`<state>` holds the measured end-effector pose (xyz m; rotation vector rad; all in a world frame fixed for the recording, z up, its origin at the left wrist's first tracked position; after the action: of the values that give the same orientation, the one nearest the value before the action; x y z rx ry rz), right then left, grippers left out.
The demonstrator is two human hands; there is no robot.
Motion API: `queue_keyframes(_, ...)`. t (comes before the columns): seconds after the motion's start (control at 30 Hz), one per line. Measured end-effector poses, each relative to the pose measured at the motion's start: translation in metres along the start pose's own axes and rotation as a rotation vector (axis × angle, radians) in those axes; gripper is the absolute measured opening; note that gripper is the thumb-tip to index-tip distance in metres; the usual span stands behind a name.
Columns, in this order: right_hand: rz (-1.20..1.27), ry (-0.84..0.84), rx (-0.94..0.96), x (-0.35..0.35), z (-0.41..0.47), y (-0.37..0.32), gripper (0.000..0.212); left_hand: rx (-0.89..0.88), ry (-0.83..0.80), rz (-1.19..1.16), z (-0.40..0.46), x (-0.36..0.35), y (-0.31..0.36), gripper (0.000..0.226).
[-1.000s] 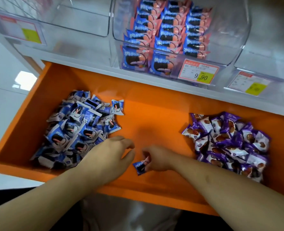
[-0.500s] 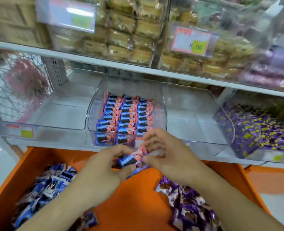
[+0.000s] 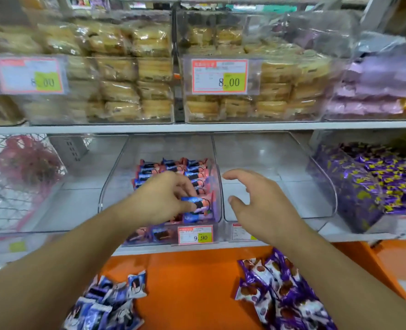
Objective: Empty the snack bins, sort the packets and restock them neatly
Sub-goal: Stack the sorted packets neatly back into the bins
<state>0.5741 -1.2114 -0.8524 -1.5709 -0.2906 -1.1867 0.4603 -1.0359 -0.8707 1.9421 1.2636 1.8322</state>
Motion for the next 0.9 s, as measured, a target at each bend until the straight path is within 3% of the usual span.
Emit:
queue_keyframes(0.33,0.016,-0.016,0.049,-0.012,0.006,0.004,0.047,-0.034,-0.139,0.048,0.021,-0.023,-0.019,0.005)
queue_keyframes(0.9,0.036,0.013,0.085,-0.017,0.011,0.01,0.039,-0.049,-0.298,0.087,0.034,-0.023,-0.015,0.013)
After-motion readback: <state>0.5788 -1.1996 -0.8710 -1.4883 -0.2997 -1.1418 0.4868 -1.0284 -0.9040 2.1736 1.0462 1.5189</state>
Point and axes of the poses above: each hand's wrist, its own z-axis towards the middle knuckle, its own x-axis out of the back of the hand, y = z × x, the point moved 6 cm from there along z, towards the middle knuckle, and after that the axes turned 7 degrees about -y, right-handed, at the moved point
